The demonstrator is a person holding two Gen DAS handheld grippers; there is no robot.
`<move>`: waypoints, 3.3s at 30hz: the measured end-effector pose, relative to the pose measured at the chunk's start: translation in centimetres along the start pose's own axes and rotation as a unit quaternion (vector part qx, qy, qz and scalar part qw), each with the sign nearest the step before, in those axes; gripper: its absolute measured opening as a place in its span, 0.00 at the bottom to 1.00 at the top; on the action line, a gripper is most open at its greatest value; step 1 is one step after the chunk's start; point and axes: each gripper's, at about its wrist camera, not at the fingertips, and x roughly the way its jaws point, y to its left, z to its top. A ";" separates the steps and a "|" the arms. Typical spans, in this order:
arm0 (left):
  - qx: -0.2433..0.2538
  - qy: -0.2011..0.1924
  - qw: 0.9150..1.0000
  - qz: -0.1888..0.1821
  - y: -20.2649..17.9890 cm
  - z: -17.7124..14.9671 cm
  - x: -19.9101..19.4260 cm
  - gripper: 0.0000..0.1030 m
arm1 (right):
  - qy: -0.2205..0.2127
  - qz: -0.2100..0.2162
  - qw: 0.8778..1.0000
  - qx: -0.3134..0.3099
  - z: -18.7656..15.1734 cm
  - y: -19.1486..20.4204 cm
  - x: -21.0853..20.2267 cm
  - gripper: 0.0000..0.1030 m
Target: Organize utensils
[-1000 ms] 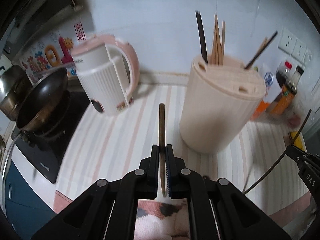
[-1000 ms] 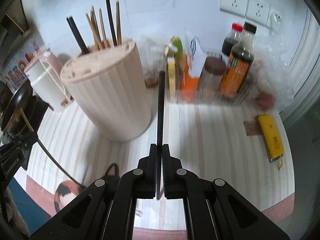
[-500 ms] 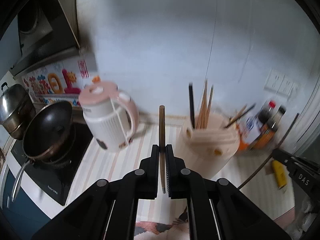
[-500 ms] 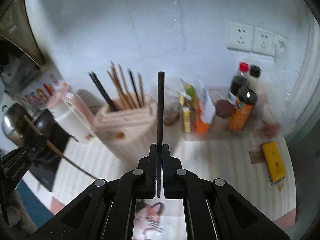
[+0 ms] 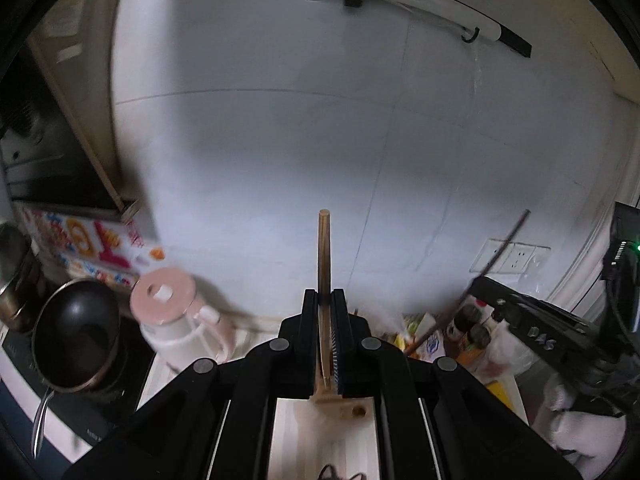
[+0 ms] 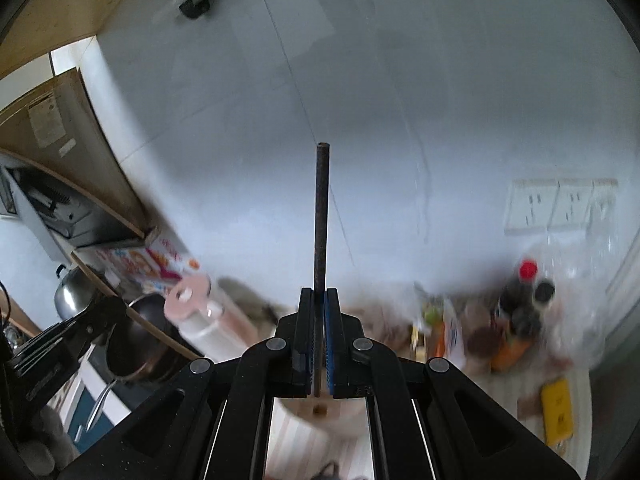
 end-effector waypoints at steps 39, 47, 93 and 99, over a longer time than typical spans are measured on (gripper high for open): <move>0.001 0.133 0.981 0.142 0.8 -12.1 8.6 1.00 | 0.110 -0.158 0.979 -0.064 -10.1 -3.8 6.9 0.99; -0.001 0.110 0.984 0.142 0.2 -12.5 5.5 1.00 | 0.095 -0.165 0.979 -0.067 -11.2 -3.5 4.7 0.99; 0.026 0.034 0.993 0.106 0.0 -18.4 -21.2 1.00 | -0.042 -0.217 0.975 -0.026 -21.7 8.2 -27.1 1.00; 0.025 0.046 0.993 0.110 -0.1 -18.3 -20.3 1.00 | -0.027 -0.213 0.976 -0.027 -21.0 7.1 -25.5 1.00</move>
